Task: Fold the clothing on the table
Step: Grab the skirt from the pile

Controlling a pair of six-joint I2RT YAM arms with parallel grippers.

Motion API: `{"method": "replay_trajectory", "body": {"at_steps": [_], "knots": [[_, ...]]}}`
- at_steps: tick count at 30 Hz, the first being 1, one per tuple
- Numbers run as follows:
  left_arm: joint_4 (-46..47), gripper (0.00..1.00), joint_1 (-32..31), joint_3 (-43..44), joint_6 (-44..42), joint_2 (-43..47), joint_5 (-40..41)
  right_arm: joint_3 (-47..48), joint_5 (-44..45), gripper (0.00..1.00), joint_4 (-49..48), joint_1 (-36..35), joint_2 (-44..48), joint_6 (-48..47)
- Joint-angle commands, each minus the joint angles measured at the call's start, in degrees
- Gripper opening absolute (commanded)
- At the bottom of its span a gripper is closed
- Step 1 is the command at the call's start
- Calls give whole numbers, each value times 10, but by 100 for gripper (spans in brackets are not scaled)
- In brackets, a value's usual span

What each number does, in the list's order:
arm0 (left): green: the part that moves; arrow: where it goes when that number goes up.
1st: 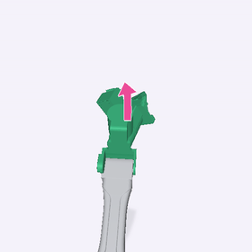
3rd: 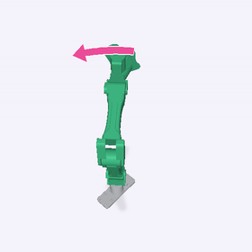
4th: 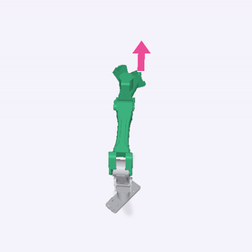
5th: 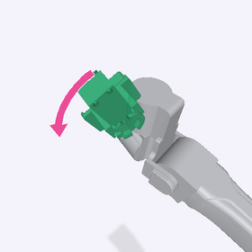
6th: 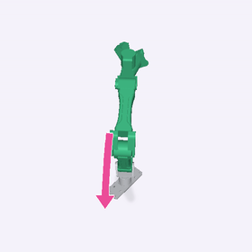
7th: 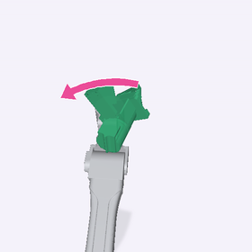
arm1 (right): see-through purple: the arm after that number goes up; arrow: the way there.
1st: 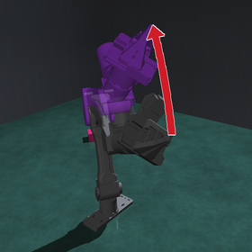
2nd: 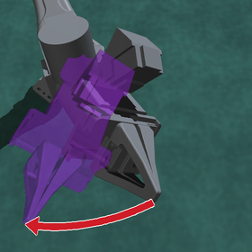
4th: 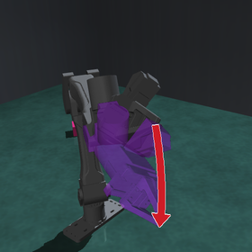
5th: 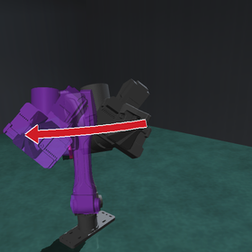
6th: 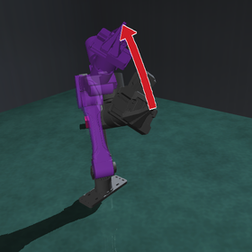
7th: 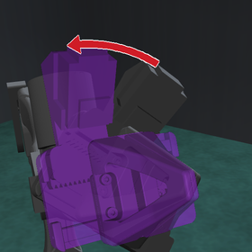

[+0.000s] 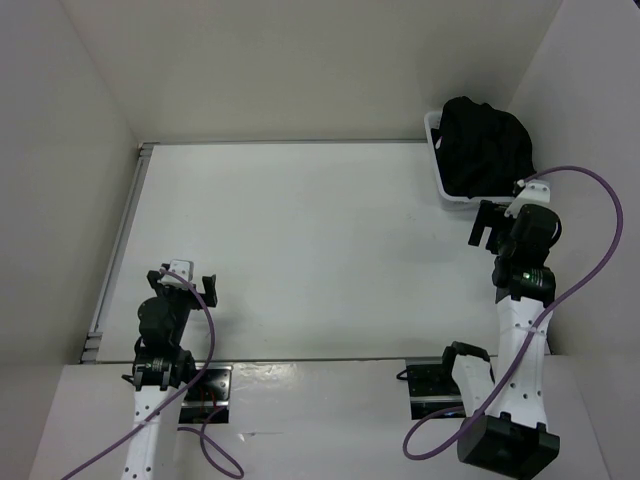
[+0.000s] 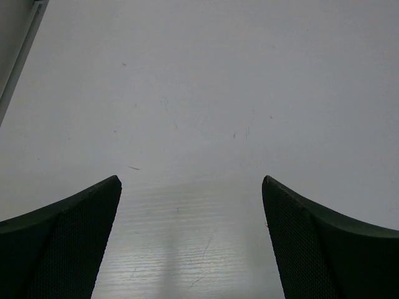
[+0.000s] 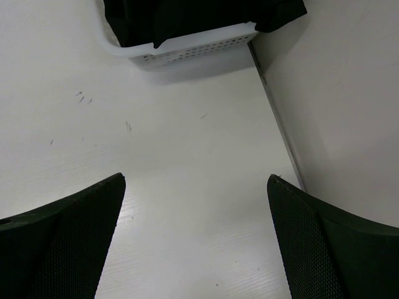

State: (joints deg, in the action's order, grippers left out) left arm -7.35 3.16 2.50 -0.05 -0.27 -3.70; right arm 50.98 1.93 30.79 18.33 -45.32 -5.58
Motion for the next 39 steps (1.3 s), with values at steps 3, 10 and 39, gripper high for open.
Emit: {"method": "replay_trajectory", "body": {"at_steps": [3,10,39], "knots": [[18,99,-3,-22,-7,75,1,3,-6,98,-22,7,-18,6],[18,99,-3,-22,-7,75,1,-3,-6,98,-22,22,-44,0],[18,99,-3,-22,-7,75,1,78,-96,98,13,22,-200,-27]]}}
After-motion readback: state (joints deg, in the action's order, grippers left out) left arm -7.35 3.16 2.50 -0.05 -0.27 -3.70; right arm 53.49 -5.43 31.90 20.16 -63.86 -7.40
